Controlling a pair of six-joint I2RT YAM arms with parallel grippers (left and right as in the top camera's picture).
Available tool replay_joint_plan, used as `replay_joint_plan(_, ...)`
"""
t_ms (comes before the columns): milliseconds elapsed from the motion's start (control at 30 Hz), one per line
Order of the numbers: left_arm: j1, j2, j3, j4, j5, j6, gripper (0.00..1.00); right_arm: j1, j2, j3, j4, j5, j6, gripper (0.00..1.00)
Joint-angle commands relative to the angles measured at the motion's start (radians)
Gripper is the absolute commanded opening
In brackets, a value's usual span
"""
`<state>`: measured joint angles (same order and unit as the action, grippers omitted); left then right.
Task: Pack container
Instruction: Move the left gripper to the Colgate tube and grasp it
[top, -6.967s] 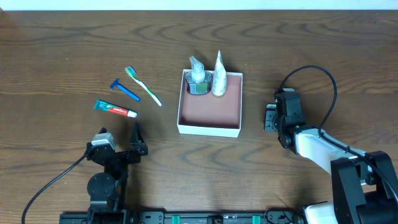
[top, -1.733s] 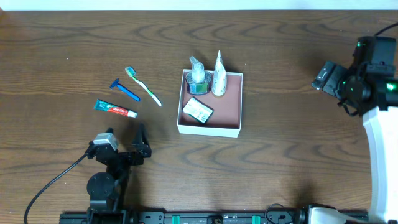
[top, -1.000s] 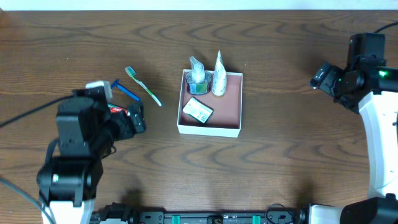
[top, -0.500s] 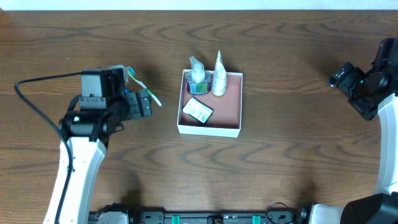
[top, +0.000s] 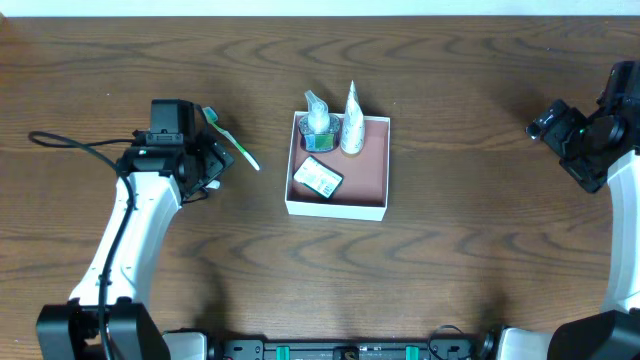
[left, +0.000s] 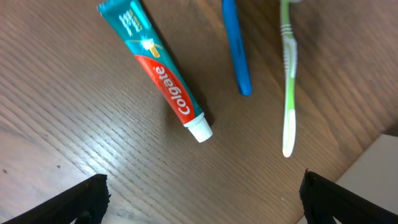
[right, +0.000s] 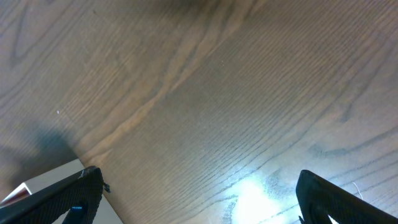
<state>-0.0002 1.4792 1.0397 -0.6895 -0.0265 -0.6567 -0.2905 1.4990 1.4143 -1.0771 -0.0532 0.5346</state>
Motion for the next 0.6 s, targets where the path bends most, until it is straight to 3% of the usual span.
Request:
replay_joint_plan(0,0.003,0.029,0.013,0.019,-0.008,-0.056,0.98,-0.004,0.006,0.009,0.0,-0.004,0.014,0.99)
replay_joint_plan(233,0.028,0.109,0.013,0.066,0.031,-0.187,0.98,-0.004,0.006,0.009,0.0,-0.004,0.014,0.99)
replay_joint_plan(400,0.079,0.203,0.019,0.104,0.161,-0.179,0.96,-0.004,0.006,0.009,0.0,-0.004,0.014,0.99)
replay_joint_plan(567,0.109,0.303,0.072,0.066,0.183,-0.095,0.96,-0.004,0.006,0.009,0.0,-0.004,0.014,0.99)
